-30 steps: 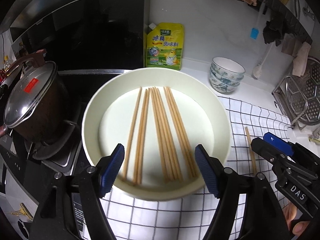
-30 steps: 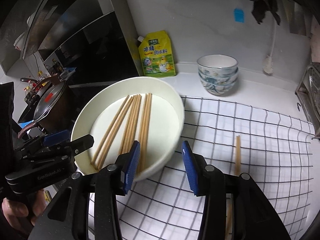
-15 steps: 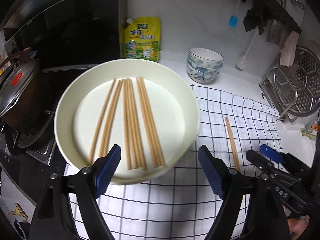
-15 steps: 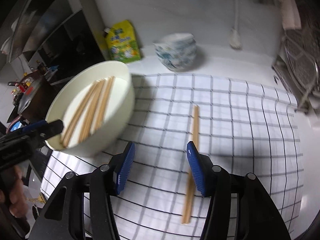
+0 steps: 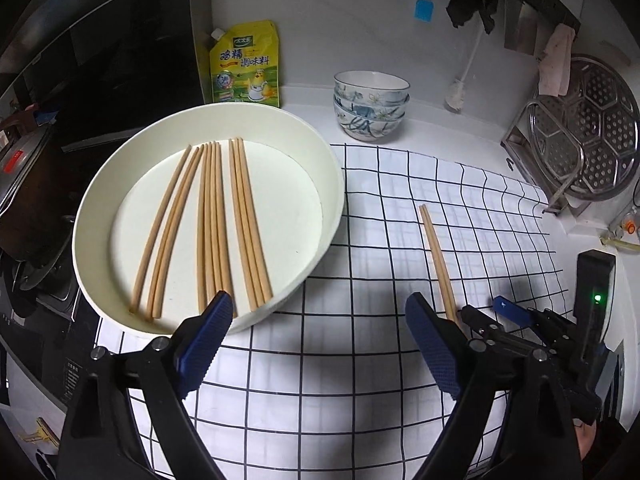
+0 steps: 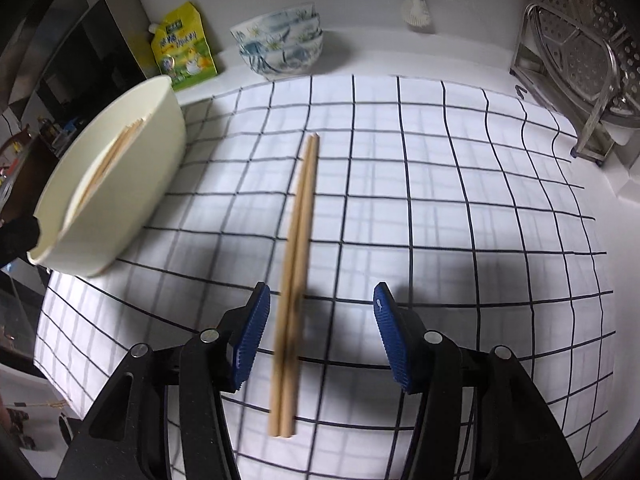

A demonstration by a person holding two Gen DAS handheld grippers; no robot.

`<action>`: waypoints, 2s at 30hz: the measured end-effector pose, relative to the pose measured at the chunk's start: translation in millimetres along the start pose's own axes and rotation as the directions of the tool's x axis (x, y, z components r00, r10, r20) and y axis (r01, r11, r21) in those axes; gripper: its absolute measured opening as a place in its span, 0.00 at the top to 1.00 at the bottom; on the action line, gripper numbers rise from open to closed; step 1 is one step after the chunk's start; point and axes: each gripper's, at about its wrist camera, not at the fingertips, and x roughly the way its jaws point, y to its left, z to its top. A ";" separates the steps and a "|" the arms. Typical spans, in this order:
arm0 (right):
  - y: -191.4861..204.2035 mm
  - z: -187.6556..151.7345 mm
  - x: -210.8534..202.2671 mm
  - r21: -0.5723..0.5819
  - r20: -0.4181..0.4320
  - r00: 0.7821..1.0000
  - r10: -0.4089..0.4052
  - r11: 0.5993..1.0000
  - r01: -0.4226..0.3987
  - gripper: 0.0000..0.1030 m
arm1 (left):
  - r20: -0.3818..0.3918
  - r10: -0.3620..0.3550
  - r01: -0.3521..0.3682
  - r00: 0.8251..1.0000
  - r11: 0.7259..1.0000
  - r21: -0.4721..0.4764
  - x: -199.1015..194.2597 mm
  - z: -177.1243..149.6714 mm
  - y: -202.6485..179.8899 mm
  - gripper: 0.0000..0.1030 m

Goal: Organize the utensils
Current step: 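Move both open grippers over the two remaining chopsticks on the mat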

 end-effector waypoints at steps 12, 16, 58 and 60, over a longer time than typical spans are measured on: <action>5.5 -3.7 16.7 -0.092 0.014 0.999 -0.053 0.994 0.054 0.50 | -0.031 -0.003 0.003 1.000 1.000 0.021 12.7 -8.7 -18.1 0.16; 9.9 -3.1 18.2 -0.128 0.026 0.998 -0.054 0.990 0.057 0.62 | -0.041 -0.009 0.010 0.999 1.000 0.030 17.0 -11.1 -25.8 0.16; -86.0 -7.9 -7.1 -0.041 0.070 0.996 -0.057 0.997 0.060 0.61 | -0.094 0.064 -0.056 0.994 0.995 0.088 117.5 -22.5 -101.0 0.16; -85.9 -8.1 -6.8 -0.046 0.071 0.996 -0.056 0.997 0.059 0.61 | -0.096 0.061 -0.053 0.993 0.995 0.087 118.4 -23.5 -101.4 0.16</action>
